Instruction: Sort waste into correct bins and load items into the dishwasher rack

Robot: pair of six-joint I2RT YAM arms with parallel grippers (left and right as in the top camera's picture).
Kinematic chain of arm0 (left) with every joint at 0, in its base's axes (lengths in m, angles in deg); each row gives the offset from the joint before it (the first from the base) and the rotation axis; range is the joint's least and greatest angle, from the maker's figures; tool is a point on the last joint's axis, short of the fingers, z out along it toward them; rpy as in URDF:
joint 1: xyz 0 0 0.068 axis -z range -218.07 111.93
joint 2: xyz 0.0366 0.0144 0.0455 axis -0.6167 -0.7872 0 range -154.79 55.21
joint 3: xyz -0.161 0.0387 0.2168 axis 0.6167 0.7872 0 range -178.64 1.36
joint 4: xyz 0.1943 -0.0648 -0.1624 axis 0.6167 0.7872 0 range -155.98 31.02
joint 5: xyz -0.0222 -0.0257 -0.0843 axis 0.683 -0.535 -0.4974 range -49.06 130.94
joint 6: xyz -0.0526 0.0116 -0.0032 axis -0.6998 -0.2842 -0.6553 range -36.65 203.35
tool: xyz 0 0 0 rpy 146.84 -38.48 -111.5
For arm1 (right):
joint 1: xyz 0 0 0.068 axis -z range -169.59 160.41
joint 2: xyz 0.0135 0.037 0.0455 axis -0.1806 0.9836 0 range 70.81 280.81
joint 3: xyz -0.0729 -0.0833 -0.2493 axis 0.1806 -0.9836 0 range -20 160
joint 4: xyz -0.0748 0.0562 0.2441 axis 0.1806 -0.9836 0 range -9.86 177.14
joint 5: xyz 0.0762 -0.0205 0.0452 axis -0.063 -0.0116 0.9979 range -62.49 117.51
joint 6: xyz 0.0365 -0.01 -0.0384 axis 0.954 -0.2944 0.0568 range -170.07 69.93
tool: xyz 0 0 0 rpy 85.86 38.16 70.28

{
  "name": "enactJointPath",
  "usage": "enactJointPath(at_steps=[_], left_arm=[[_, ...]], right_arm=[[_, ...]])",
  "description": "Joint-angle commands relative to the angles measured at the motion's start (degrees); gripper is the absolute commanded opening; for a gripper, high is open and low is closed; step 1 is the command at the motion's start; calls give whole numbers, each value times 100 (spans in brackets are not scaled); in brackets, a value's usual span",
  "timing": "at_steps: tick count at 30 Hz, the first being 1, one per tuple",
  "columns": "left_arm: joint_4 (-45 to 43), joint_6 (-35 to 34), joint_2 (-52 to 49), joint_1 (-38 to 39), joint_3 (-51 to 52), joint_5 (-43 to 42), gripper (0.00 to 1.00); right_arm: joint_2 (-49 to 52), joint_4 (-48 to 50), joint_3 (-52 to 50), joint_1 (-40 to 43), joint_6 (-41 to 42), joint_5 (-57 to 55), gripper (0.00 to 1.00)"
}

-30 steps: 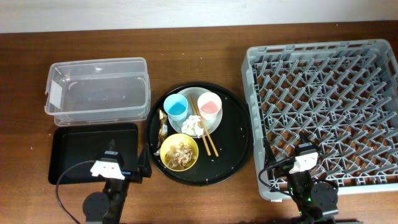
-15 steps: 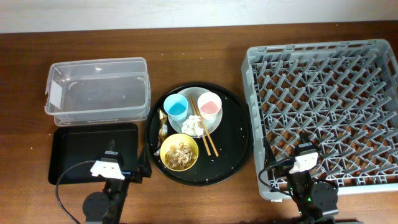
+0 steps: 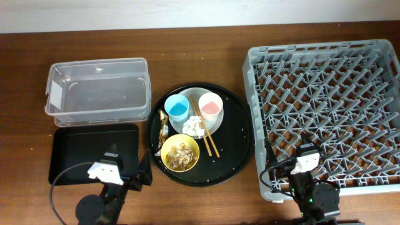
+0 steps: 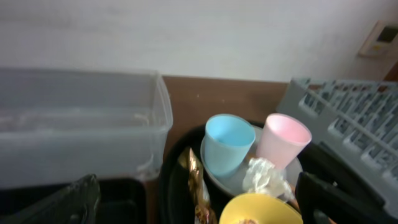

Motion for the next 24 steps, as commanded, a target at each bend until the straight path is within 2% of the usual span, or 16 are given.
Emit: enactJointPath(at_steps=[1, 4, 7, 9, 10, 12, 14, 16, 17, 18, 19, 22, 24], left_arm=[[350, 74, 28, 24, -610, -85, 99], [739, 74, -85, 24, -1075, -85, 99], [1329, 74, -809, 24, -1895, -85, 99], [1971, 76, -1744, 24, -2684, -87, 99], [2673, 74, -2570, 24, -3383, -136, 99], [3543, 72, -3755, 24, -4203, -557, 99], [3668, 72, -4658, 24, -4607, -1054, 99], [3670, 74, -5324, 24, -4647, -1117, 99], [3685, 72, -5569, 24, -4645, -1220, 97], [3698, 70, -5829, 28, -4645, -1307, 72], [3696, 70, -6015, 37, -4645, -1250, 58], [3720, -103, -6435, 122, -4631, -485, 56], [3685, -103, -6594, 332, -4625, -286, 55]], right_arm=[[-26, -33, -31, -37, 7, -48, 98], [-26, -33, -31, -37, 7, -48, 98], [-26, -33, -31, -37, 7, -48, 98], [-26, -33, -31, -37, 7, -48, 98], [-26, -33, -31, -37, 7, -48, 99], [-26, -33, -31, -37, 7, -48, 98], [-26, -33, -31, -37, 7, -48, 98], [-26, -33, -31, -37, 7, -48, 98], [-26, -33, -31, -37, 7, -48, 98], [-26, -33, -31, -37, 7, -48, 98], [-26, -33, -31, -37, 7, -48, 98], [-26, -33, -31, -37, 7, -48, 98], [-26, -33, -31, -37, 7, -48, 98]])
